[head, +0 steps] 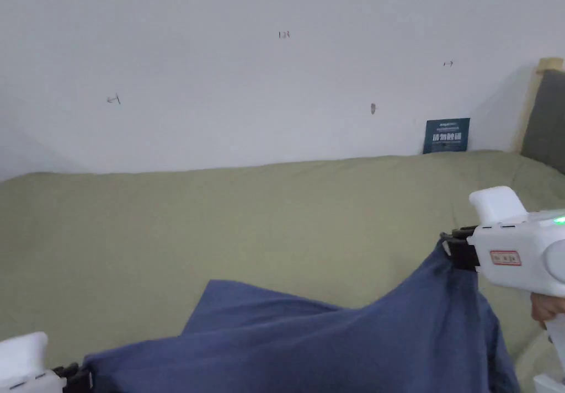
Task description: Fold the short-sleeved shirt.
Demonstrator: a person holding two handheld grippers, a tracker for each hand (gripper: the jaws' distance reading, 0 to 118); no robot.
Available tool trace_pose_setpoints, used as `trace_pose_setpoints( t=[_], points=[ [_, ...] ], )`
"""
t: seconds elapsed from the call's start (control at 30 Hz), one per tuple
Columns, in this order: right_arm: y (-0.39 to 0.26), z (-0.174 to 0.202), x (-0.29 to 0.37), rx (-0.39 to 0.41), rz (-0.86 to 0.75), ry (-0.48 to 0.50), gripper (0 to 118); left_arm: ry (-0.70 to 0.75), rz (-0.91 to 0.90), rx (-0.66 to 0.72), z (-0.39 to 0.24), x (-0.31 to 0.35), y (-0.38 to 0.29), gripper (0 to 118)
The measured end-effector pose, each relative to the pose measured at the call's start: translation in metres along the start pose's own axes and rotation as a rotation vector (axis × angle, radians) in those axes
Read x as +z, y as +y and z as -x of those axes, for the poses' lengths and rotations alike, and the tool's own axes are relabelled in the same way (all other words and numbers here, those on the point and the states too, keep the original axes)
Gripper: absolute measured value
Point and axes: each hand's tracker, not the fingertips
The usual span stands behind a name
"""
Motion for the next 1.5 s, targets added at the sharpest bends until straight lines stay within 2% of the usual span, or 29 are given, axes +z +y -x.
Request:
trace_pose_setpoints(
  t=[0.17,0.27,0.53,0.8,1.0,1.13,1.5],
  points=[
    [0.042,-0.011,0.085,-0.010,-0.171,-0.056,3,-0.026,-0.133,-0.021,-0.012,0.044,0.078,5],
    [0.067,-0.023,0.119,-0.061,-0.245,-0.071,3,-0.002,-0.198,-0.084,-0.030,0.064,0.118,5],
    [0.135,-0.044,0.159,-0.132,-0.333,-0.107,3,0.018,-0.301,-0.119,-0.066,0.100,0.219,5],
    [0.203,-0.048,0.137,-0.152,-0.357,-0.122,3,0.098,-0.313,-0.158,-0.087,0.093,0.286,5],
    [0.248,-0.052,0.101,-0.187,-0.369,-0.129,3,0.125,-0.346,-0.121,-0.094,0.077,0.324,5],
    [0.278,-0.053,0.078,-0.172,-0.366,-0.145,3,0.109,-0.361,-0.087,-0.099,0.064,0.353,5],
    [0.353,-0.068,0.015,-0.138,-0.380,-0.186,3,0.171,-0.413,-0.134,-0.129,0.007,0.428,5]
  ],
)
